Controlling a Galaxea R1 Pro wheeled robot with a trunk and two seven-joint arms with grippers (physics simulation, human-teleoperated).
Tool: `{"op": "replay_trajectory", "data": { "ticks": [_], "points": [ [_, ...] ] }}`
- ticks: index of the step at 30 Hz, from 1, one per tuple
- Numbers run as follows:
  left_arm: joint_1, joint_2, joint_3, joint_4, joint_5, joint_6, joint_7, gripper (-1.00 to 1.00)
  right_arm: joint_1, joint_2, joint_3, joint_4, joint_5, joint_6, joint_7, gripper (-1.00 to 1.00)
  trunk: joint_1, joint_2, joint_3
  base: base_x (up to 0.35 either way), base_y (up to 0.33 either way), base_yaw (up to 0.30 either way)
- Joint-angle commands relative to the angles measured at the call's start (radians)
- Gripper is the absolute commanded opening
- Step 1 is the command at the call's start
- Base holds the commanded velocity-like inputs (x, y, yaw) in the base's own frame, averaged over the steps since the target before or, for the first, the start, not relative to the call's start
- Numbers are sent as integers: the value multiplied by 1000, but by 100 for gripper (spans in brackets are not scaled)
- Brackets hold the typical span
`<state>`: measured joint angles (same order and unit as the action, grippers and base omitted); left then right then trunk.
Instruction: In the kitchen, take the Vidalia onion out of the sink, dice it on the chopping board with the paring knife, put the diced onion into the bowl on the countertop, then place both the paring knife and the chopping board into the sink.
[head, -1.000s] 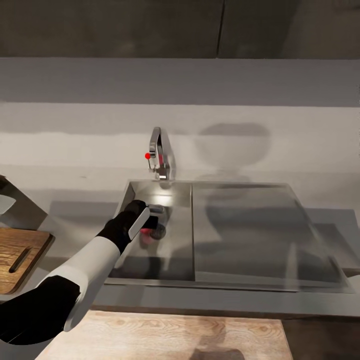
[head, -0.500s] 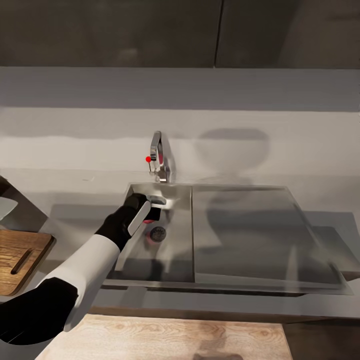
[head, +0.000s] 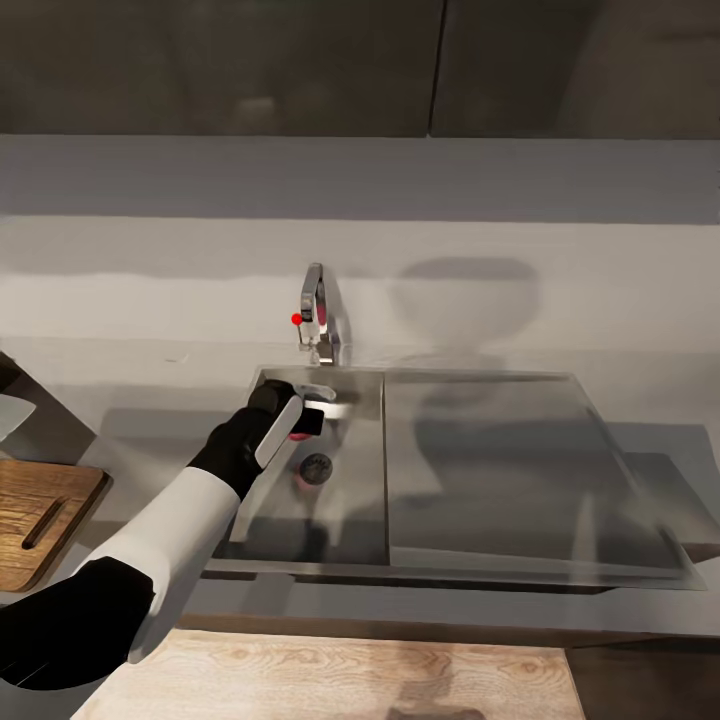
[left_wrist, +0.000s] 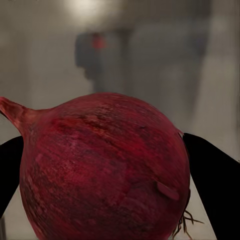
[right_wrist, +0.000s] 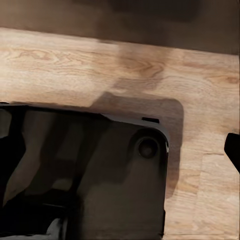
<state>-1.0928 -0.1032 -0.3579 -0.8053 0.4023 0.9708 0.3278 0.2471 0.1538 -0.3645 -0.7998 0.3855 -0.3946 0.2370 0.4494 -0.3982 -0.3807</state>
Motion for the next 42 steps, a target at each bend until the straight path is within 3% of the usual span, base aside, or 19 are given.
{"op": "replay_trajectory", "data": {
  "ticks": [1,6,12,16,32,42],
  "points": [
    [-1,0,-3,-2,10,4,10,-100,0,-2,-7,15,6,-3,8,100,1,-2,-2,0,0,0],
    [-1,0,-3,-12,10,7,10,-100,0,-10,-7,82,6,-2,8,100,1,-2,-1,0,0,0],
    [-1,0,-3,-20,10,8,10,-100,0,-13,-7,266,6,0,8,100,1,-2,-1,0,0,0],
    [-1,0,-3,-22,10,8,10,-100,0,-14,-7,321,6,1,8,100,1,-2,-1,0,0,0],
    [-1,0,-3,-44,11,8,10,-100,0,-25,-7,341,5,-1,8,100,1,-2,-1,0,0,0],
    [-1,-16,-3,-45,12,8,10,-100,0,-27,-7,341,6,-1,8,100,1,-2,-1,0,0,0]
  ]
}}
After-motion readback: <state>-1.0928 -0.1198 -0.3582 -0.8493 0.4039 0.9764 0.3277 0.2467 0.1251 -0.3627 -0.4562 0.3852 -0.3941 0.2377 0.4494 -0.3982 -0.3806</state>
